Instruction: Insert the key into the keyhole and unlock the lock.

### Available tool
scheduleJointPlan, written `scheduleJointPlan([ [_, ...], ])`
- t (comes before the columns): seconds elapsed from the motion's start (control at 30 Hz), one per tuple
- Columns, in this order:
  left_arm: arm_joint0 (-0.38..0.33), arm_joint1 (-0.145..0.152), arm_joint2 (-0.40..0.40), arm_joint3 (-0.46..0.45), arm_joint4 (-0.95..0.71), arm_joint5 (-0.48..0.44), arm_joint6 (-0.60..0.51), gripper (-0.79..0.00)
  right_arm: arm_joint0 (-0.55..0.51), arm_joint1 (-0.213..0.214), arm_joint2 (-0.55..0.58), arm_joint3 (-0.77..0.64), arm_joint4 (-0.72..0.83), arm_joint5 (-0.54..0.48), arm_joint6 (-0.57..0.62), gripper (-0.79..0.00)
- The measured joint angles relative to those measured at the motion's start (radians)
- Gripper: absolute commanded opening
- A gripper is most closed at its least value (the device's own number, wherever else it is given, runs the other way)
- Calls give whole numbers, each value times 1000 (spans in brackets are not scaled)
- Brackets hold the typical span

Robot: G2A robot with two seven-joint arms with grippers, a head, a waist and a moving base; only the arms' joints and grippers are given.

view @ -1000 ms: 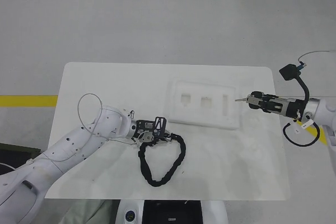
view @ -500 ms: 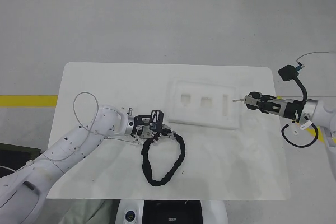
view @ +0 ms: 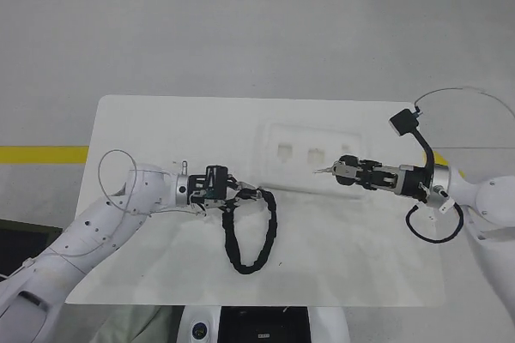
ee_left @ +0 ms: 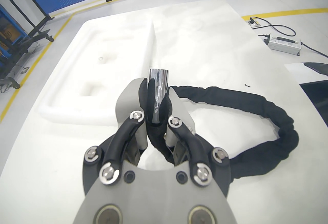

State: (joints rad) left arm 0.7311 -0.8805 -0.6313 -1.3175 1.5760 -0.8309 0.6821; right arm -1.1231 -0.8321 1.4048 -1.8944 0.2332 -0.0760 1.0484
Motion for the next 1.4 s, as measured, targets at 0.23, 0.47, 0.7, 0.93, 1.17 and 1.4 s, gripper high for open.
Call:
scheduleJointPlan([
  [0.23, 33, 29, -44, 7, 86, -20, 96, -785, 13, -2, -42, -51, -19, 72, 21, -785],
  [0.47, 60, 39, -73, 22, 98, 2, 186, -785, 29, -7, -111, -48, -65, 139, 39, -785],
  [0.7, 61, 39, -74, 23, 98, 2, 189, -785, 29, -8, -118, -47, -67, 144, 33, -785],
  [0.93, 62, 39, -74, 22, 97, 3, 189, -785, 28, -9, -118, -48, -67, 144, 31, -785],
  [1.17, 90, 28, -83, -21, 41, 37, 92, -785, 37, -19, -170, -96, -75, 206, -24, -785],
  [1.4, 92, 7, -70, -13, 18, 60, 68, -785, 119, -48, -330, -156, -123, 351, -62, -785],
])
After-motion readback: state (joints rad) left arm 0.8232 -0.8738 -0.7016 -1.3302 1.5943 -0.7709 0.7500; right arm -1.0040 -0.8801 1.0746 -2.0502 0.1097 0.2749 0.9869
